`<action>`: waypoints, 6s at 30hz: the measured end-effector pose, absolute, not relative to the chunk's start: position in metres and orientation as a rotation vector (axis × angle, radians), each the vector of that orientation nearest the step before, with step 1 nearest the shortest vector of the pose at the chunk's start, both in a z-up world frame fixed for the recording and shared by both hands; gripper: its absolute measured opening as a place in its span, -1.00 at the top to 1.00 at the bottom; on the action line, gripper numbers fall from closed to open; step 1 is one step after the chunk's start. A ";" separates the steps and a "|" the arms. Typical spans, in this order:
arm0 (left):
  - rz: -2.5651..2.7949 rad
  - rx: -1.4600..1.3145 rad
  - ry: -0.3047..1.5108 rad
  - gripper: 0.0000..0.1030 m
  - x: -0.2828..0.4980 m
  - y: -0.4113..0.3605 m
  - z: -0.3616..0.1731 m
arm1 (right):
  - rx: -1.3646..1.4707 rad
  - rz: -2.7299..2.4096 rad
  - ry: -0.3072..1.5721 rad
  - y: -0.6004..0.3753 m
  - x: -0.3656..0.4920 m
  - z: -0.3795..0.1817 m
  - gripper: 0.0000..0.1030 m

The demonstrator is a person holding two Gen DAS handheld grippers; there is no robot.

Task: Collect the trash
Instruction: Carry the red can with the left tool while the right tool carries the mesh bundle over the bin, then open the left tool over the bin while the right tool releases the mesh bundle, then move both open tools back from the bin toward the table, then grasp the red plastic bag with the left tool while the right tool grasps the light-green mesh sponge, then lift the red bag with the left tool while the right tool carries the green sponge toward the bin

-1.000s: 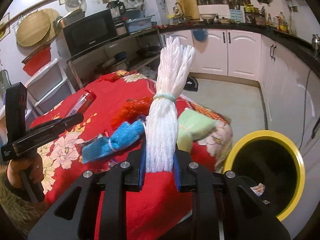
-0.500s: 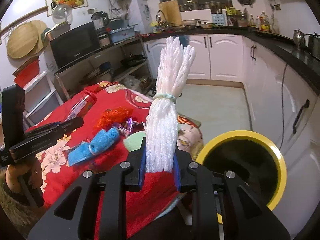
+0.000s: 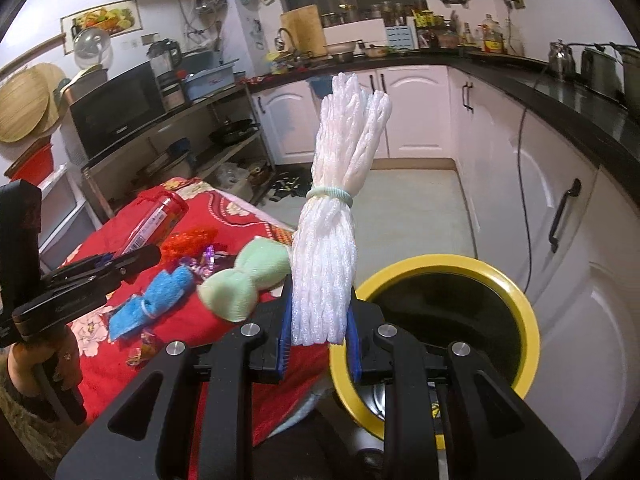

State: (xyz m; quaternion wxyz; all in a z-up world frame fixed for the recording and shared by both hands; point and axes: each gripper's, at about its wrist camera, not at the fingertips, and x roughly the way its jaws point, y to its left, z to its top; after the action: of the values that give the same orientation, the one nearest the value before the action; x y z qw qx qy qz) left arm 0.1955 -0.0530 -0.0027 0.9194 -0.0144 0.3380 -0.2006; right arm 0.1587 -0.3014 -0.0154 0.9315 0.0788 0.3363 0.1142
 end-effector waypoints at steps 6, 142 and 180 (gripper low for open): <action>-0.450 -0.014 0.707 0.48 0.204 -0.075 -0.008 | 0.179 0.192 0.708 -0.319 0.161 -0.021 0.59; -0.241 -0.188 0.965 0.58 0.301 0.087 -0.088 | 0.260 0.417 0.998 -0.168 0.263 -0.113 0.10; -0.258 -0.137 0.747 0.88 0.205 0.077 -0.015 | 0.240 0.521 0.846 -0.177 0.208 -0.039 0.29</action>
State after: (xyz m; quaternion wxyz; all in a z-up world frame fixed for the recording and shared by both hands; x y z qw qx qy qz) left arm 0.2053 0.0775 -0.0146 0.9206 -0.0667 0.3638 -0.1256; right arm 0.2077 -0.1768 -0.0393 0.8723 0.1150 0.4046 0.2493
